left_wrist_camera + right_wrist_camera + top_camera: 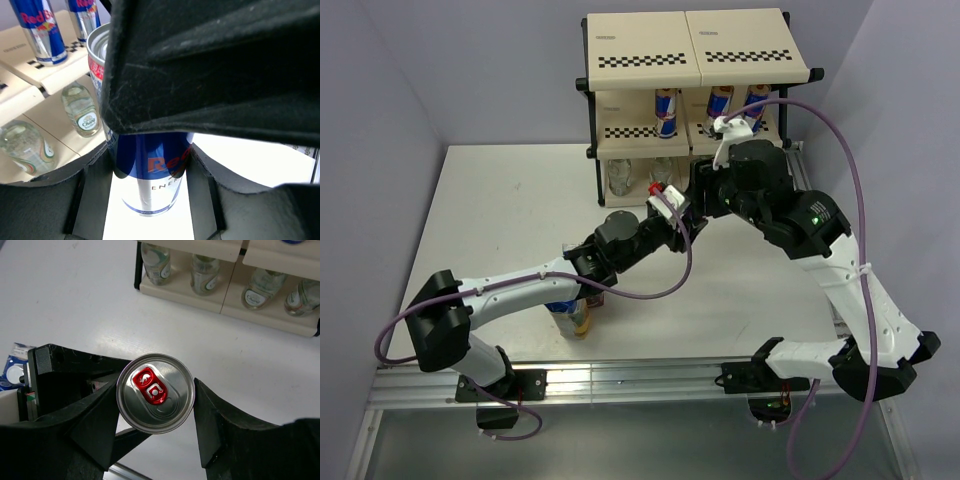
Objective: Place and organize the beverage onto the shelf
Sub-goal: Place the drink on the shelf.
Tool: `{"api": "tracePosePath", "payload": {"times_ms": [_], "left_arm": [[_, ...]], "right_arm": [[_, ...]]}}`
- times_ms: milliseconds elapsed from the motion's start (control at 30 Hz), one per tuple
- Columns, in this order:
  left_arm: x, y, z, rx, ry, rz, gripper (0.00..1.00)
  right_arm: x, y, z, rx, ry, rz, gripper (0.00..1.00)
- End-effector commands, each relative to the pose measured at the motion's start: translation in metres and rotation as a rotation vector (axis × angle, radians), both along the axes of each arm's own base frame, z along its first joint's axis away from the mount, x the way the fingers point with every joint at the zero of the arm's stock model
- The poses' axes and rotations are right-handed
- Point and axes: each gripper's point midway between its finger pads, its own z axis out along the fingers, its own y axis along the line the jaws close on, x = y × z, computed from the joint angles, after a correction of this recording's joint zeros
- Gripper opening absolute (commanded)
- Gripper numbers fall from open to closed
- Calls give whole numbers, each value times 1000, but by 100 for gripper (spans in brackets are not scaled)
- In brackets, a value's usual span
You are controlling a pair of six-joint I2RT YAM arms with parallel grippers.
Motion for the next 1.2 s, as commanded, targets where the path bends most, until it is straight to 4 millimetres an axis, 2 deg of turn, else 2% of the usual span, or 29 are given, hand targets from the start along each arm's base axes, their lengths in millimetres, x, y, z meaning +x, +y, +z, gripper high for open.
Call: {"api": "tracePosePath", "payload": {"times_ms": [0, 267, 433, 533, 667, 833, 967, 1033, 1067, 1100, 1167], "left_arm": [[-4, 11, 70, -161, -79, 5, 0], [-1, 12, 73, -168, -72, 19, 0], [3, 16, 76, -165, -79, 50, 0], [9, 20, 76, -161, -76, 75, 0], [14, 26, 78, -162, -69, 104, 0], [29, 34, 78, -147, -35, 169, 0], [43, 47, 84, -170, -14, 227, 0], [52, 58, 89, -185, -8, 268, 0], [56, 61, 83, -158, 10, 289, 0], [68, 68, 90, -166, 17, 342, 0], [81, 72, 86, -149, 44, 387, 0]], "right_arm": [[-14, 36, 51, 228, -102, 145, 61], [-25, 48, 64, 316, -113, 222, 66], [-27, 46, 69, 329, -119, 217, 76], [-28, 43, 72, 334, -134, 210, 77], [-19, 25, 72, 297, -161, 107, 77], [-1, -22, 70, 207, -219, -137, 86], [3, -49, 72, 174, -251, -246, 91], [1, -59, 74, 171, -267, -277, 96], [1, -64, 73, 163, -270, -296, 96], [-1, -68, 73, 164, -274, -305, 96], [-1, -70, 69, 159, -270, -308, 98]]}}
